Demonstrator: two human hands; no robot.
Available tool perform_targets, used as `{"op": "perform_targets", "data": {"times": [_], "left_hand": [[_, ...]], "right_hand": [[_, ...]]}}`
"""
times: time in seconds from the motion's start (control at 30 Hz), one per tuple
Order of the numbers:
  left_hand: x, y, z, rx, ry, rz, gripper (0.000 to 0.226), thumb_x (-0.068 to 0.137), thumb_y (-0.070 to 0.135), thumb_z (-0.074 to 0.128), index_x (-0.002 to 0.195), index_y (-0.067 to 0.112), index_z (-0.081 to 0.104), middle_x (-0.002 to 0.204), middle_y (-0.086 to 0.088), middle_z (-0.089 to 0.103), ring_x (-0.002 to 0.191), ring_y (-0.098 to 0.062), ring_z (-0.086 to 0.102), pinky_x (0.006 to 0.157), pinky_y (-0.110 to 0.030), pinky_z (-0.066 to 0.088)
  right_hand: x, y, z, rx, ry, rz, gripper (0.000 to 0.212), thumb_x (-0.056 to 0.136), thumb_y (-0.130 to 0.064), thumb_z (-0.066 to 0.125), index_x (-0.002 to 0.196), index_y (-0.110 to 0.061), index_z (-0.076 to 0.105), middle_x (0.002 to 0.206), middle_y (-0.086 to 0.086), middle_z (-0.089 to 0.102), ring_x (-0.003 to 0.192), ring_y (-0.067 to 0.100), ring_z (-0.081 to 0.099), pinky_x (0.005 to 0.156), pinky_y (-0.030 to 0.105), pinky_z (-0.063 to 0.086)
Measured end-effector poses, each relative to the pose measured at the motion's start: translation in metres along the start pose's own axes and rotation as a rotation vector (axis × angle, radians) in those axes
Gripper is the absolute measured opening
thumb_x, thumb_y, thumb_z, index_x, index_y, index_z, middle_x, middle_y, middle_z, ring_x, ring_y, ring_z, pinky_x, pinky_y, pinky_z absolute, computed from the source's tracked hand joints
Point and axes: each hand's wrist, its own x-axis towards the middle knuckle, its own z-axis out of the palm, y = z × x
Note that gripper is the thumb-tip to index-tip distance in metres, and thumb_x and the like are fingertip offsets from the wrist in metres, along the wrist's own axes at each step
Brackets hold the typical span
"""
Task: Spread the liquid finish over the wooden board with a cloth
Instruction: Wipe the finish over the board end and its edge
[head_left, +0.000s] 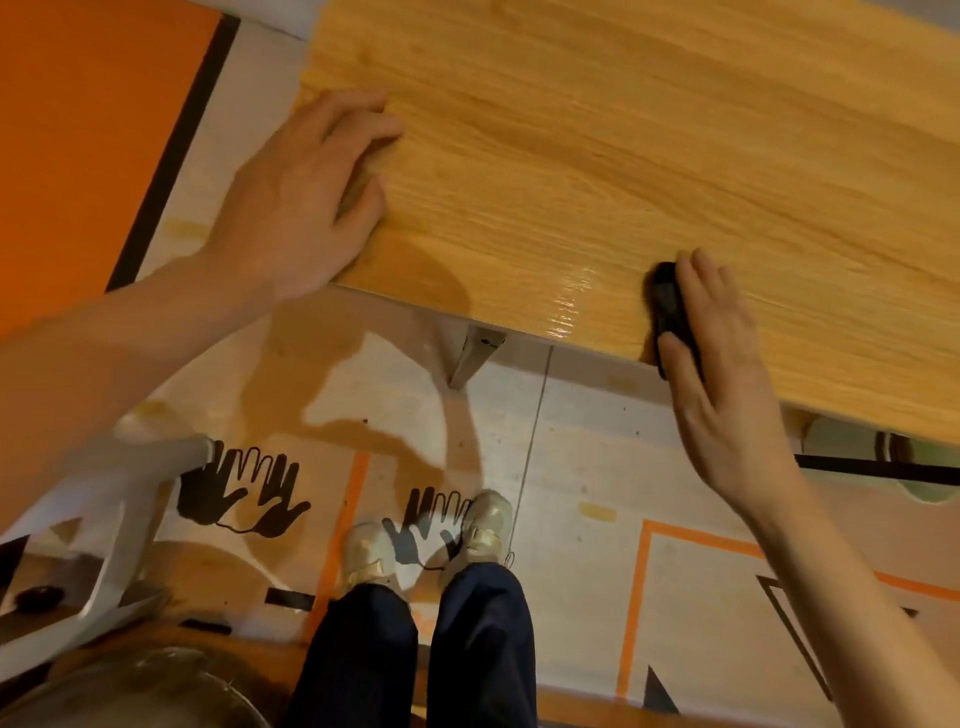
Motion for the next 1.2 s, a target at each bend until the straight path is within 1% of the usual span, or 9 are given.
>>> {"op": "perform_targets", "data": {"times": [0.1, 0.2, 0.4, 0.5, 0.67, 0.8, 0.9, 1.07, 1.2], "left_hand": [[-0.011, -0.018, -0.002, -0.019, 0.042, 0.022, 0.043, 0.109, 0.027, 0.038, 0.148, 0.012, 0.046, 0.159, -0.005, 0.039, 0.146, -0.026, 0.037, 0.112, -0.047, 0.039], [-0.011, -0.02, 0.002, -0.082, 0.059, 0.006, 0.044, 0.108, 0.025, 0.036, 0.149, 0.012, 0.046, 0.16, -0.006, 0.037, 0.146, -0.024, 0.036, 0.112, -0.044, 0.038], [-0.01, -0.027, 0.008, -0.132, 0.13, 0.08, 0.04, 0.105, 0.011, 0.037, 0.142, 0.003, 0.052, 0.152, -0.015, 0.045, 0.14, -0.03, 0.044, 0.117, -0.038, 0.037], [-0.009, -0.027, 0.012, -0.151, 0.176, 0.115, 0.039, 0.104, 0.007, 0.037, 0.138, -0.002, 0.055, 0.147, -0.02, 0.05, 0.138, -0.033, 0.048, 0.119, -0.048, 0.036], [-0.008, -0.028, 0.014, -0.158, 0.202, 0.12, 0.039, 0.101, 0.001, 0.038, 0.135, -0.004, 0.056, 0.144, -0.022, 0.052, 0.137, -0.034, 0.048, 0.117, -0.052, 0.037], [-0.007, -0.028, 0.011, -0.147, 0.163, 0.102, 0.042, 0.1, -0.001, 0.036, 0.137, -0.002, 0.054, 0.147, -0.02, 0.049, 0.139, -0.032, 0.046, 0.119, -0.047, 0.036], [-0.007, -0.027, 0.009, -0.149, 0.133, 0.099, 0.043, 0.1, -0.002, 0.034, 0.138, -0.002, 0.053, 0.149, -0.02, 0.047, 0.139, -0.031, 0.044, 0.118, -0.035, 0.035], [-0.007, -0.026, 0.009, -0.177, 0.119, 0.066, 0.044, 0.1, -0.003, 0.034, 0.14, 0.001, 0.052, 0.151, -0.017, 0.045, 0.142, -0.031, 0.041, 0.12, -0.03, 0.029], [-0.006, -0.026, 0.008, -0.213, 0.088, 0.043, 0.044, 0.1, -0.002, 0.035, 0.141, 0.002, 0.051, 0.152, -0.017, 0.044, 0.144, -0.031, 0.039, 0.122, -0.015, 0.014]], "right_hand": [[-0.006, 0.004, 0.007, -0.091, 0.105, -0.042, 0.051, 0.103, -0.022, 0.035, 0.151, -0.007, 0.027, 0.159, 0.01, 0.021, 0.148, 0.023, 0.018, 0.121, 0.037, 0.017], [-0.008, -0.019, 0.024, -0.022, 0.179, 0.075, 0.057, 0.099, -0.025, 0.027, 0.153, -0.008, 0.02, 0.161, 0.008, 0.015, 0.148, 0.018, 0.012, 0.121, 0.038, 0.013], [-0.012, -0.03, 0.016, -0.143, -0.216, -0.137, 0.075, 0.095, -0.012, 0.053, 0.155, -0.013, 0.007, 0.163, 0.001, 0.0, 0.151, 0.016, -0.001, 0.122, 0.043, 0.013], [-0.013, -0.026, 0.016, -0.247, -0.127, -0.11, 0.071, 0.092, -0.016, 0.05, 0.154, -0.009, 0.015, 0.162, 0.005, 0.011, 0.15, 0.019, 0.009, 0.12, 0.043, 0.021], [-0.003, -0.078, 0.076, -0.32, 0.087, -0.062, 0.074, 0.092, 0.003, 0.058, 0.153, -0.006, 0.017, 0.16, 0.012, 0.017, 0.149, 0.024, 0.013, 0.121, 0.041, 0.019], [0.03, -0.141, 0.134, -0.322, 0.162, -0.215, 0.072, 0.086, 0.01, 0.064, 0.148, 0.0, 0.03, 0.155, 0.017, 0.031, 0.146, 0.03, 0.024, 0.121, 0.039, 0.021], [0.033, -0.138, 0.128, -0.345, 0.075, -0.295, 0.068, 0.088, 0.008, 0.06, 0.149, 0.0, 0.03, 0.156, 0.016, 0.029, 0.147, 0.028, 0.022, 0.12, 0.039, 0.022], [-0.016, -0.055, 0.055, -0.326, 0.109, 0.05, 0.073, 0.092, -0.006, 0.062, 0.152, -0.01, 0.022, 0.16, 0.006, 0.02, 0.149, 0.019, 0.016, 0.117, 0.035, 0.024], [-0.01, -0.073, 0.069, -0.349, 0.159, 0.148, 0.066, 0.097, -0.019, 0.054, 0.152, -0.004, 0.02, 0.159, 0.009, 0.019, 0.149, 0.024, 0.014, 0.117, 0.045, 0.027]]}}
